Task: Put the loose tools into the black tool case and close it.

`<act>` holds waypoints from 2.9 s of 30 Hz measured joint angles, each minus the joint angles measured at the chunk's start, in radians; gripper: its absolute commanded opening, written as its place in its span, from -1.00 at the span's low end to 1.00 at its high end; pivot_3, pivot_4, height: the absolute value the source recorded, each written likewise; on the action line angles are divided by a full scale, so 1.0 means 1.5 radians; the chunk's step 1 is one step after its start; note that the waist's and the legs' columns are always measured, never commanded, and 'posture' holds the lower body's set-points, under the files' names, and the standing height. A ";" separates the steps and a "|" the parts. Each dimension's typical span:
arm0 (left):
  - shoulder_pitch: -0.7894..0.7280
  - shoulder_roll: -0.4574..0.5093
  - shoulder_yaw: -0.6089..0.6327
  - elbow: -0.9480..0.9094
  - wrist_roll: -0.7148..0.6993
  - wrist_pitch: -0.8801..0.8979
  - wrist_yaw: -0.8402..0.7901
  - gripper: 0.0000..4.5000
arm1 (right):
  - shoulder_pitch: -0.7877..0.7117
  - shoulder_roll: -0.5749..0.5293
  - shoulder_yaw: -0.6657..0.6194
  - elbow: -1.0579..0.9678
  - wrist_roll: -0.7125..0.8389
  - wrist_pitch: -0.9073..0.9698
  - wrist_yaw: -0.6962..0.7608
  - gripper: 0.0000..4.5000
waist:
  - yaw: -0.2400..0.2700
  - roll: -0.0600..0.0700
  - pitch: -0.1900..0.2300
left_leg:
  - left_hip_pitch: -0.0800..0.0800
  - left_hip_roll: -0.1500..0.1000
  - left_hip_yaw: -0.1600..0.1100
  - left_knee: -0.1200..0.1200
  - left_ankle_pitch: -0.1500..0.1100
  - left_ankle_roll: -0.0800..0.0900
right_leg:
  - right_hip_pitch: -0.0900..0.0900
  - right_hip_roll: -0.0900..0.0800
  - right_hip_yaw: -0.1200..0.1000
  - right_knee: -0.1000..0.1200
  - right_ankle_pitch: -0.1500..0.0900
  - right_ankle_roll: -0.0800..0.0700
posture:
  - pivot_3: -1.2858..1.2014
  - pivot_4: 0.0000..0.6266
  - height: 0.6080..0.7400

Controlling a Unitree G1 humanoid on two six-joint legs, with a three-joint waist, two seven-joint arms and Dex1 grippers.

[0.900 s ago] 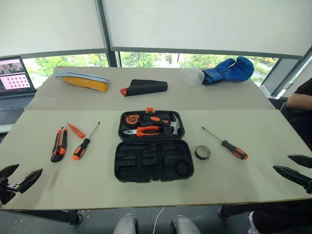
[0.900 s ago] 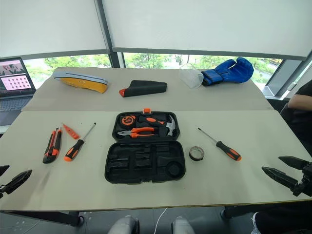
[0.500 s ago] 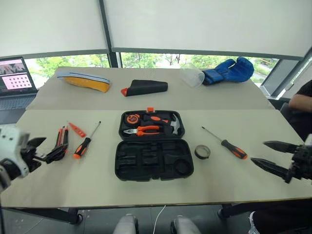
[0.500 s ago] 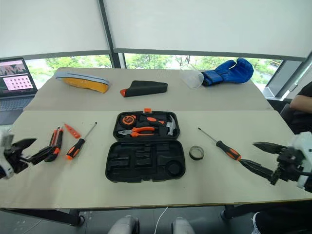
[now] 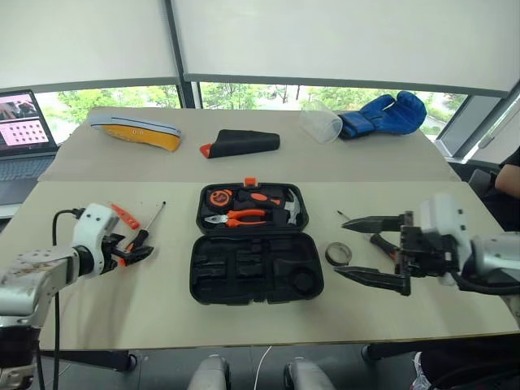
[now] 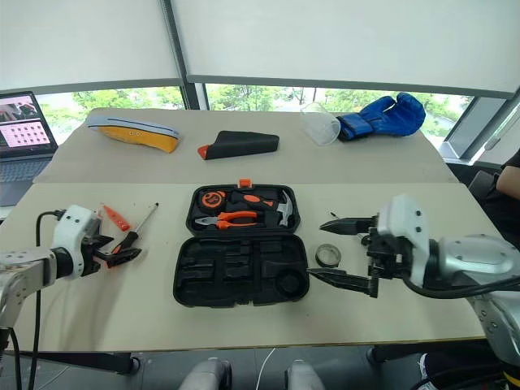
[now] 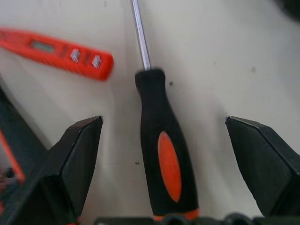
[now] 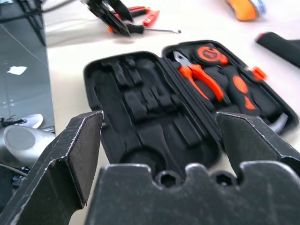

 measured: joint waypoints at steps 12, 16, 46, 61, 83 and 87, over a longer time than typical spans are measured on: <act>-0.059 -0.039 0.001 0.073 0.022 -0.008 -0.020 -0.61 | -0.034 0.008 0.043 0.003 -0.033 0.001 -0.037 1.00 | 0.006 0.000 0.000 | 0.001 -0.001 0.000 0.002 0.001 0.000 | 0.000 -0.001 0.000 0.006 0.000 0.000 | 0.03 -0.52 1.00; -0.124 -0.035 -0.003 0.076 0.002 -0.026 -0.089 -0.61 | -0.033 0.008 0.042 0.012 -0.027 0.014 -0.044 1.00 | 0.009 -0.005 0.002 | -0.002 -0.001 0.000 0.002 0.002 0.000 | -0.003 -0.001 -0.001 0.007 0.000 0.000 | 0.03 -0.52 1.00; -0.345 -0.143 -0.336 0.215 0.205 -0.468 -0.457 -0.61 | -0.033 0.030 0.069 0.029 -0.103 0.020 -0.069 1.00 | -0.001 -0.005 0.002 | -0.006 -0.001 0.000 0.008 0.003 0.000 | -0.005 0.000 0.000 0.010 0.000 0.002 | 0.03 -0.52 1.00; -0.427 -0.165 -0.277 0.189 0.167 -0.398 -0.482 0.14 | -0.010 0.033 0.064 0.015 -0.096 0.020 -0.074 1.00 | -0.002 -0.005 0.002 | -0.008 -0.001 -0.001 0.012 0.003 0.001 | -0.005 0.000 -0.001 0.010 0.001 0.003 | 0.03 -0.52 1.00; -0.383 -0.223 -0.343 0.272 0.278 -0.508 -0.441 -0.98 | -0.013 0.044 0.064 0.024 -0.100 0.020 -0.092 1.00 | 0.001 -0.005 0.002 | -0.007 -0.001 -0.001 0.013 0.003 0.001 | -0.004 0.000 0.000 0.011 0.001 0.003 | 0.03 -0.52 1.00; -0.395 -0.239 -0.345 0.312 0.299 -0.529 -0.412 -0.98 | -0.015 0.045 0.064 0.024 -0.100 0.020 -0.095 1.00 | 0.003 -0.005 0.002 | -0.006 -0.001 -0.001 0.013 0.004 0.002 | -0.003 0.000 0.000 0.010 0.001 0.006 | 0.03 -0.52 1.00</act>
